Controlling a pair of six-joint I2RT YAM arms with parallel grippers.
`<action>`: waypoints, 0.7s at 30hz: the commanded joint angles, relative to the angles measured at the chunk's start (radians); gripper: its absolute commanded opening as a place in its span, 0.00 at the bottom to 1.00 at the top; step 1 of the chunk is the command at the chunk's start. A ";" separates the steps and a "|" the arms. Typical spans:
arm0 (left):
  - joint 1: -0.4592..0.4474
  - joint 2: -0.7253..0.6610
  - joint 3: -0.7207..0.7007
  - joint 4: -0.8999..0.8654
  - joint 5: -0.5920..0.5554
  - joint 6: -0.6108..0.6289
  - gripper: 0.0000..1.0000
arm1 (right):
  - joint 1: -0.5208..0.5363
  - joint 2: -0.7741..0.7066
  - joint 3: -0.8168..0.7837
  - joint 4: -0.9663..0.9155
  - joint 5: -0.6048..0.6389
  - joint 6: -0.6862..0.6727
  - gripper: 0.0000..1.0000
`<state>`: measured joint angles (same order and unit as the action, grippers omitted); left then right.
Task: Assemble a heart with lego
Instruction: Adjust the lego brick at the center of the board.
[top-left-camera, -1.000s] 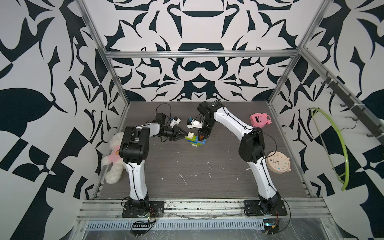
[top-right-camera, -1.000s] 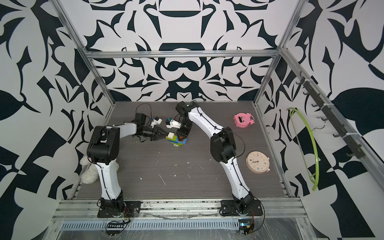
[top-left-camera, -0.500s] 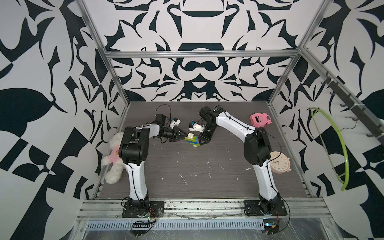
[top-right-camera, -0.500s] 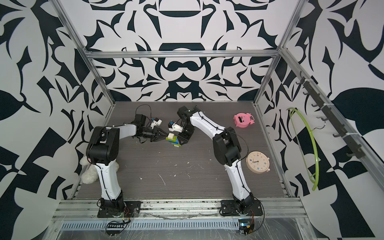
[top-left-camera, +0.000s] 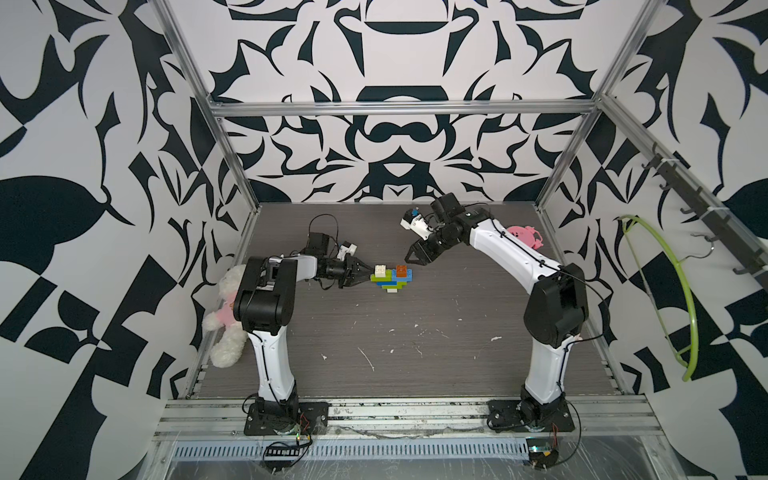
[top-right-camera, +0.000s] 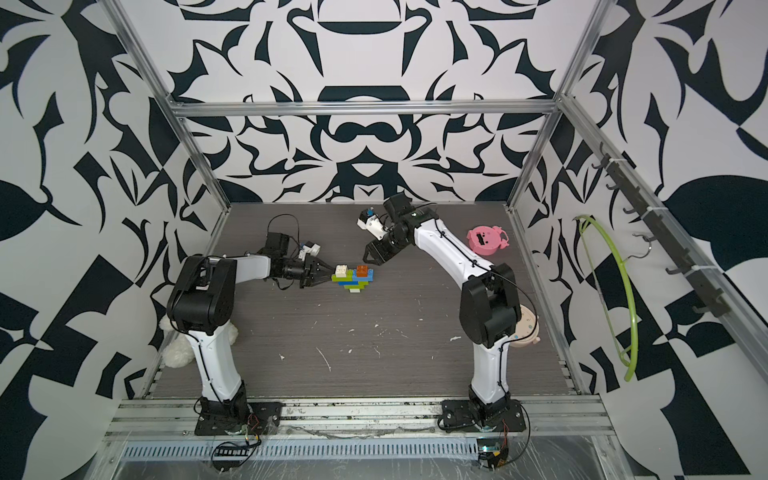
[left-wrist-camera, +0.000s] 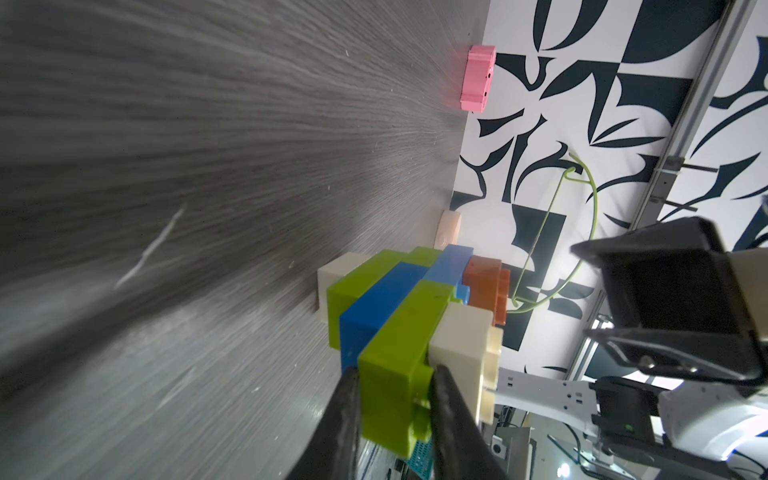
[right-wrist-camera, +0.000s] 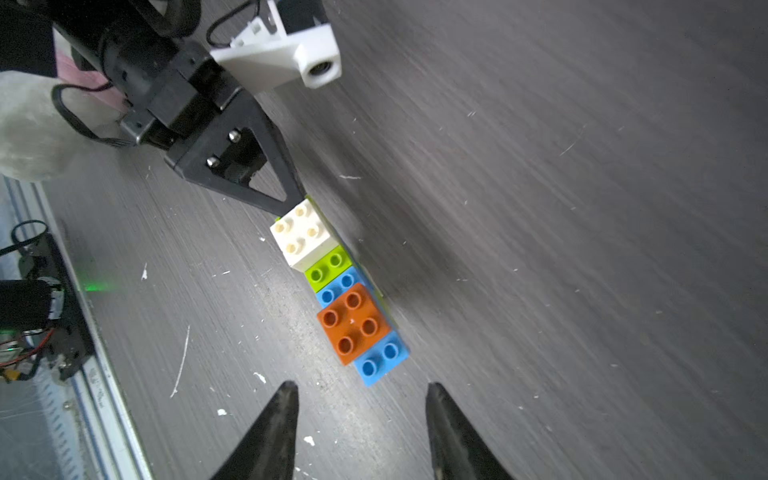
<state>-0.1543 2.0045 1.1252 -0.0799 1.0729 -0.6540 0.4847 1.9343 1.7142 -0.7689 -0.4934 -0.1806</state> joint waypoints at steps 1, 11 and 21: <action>0.011 0.039 -0.002 -0.005 -0.067 -0.107 0.24 | 0.011 -0.005 -0.018 0.051 -0.123 0.095 0.51; 0.045 0.084 -0.074 0.292 -0.034 -0.452 0.34 | -0.012 -0.033 -0.090 0.163 -0.255 0.251 0.50; 0.050 0.095 -0.092 0.387 -0.091 -0.556 0.40 | -0.027 -0.060 -0.126 0.199 -0.257 0.275 0.50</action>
<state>-0.1066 2.0972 1.0466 0.3038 1.0176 -1.1767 0.4629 1.9450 1.5986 -0.5941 -0.7300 0.0799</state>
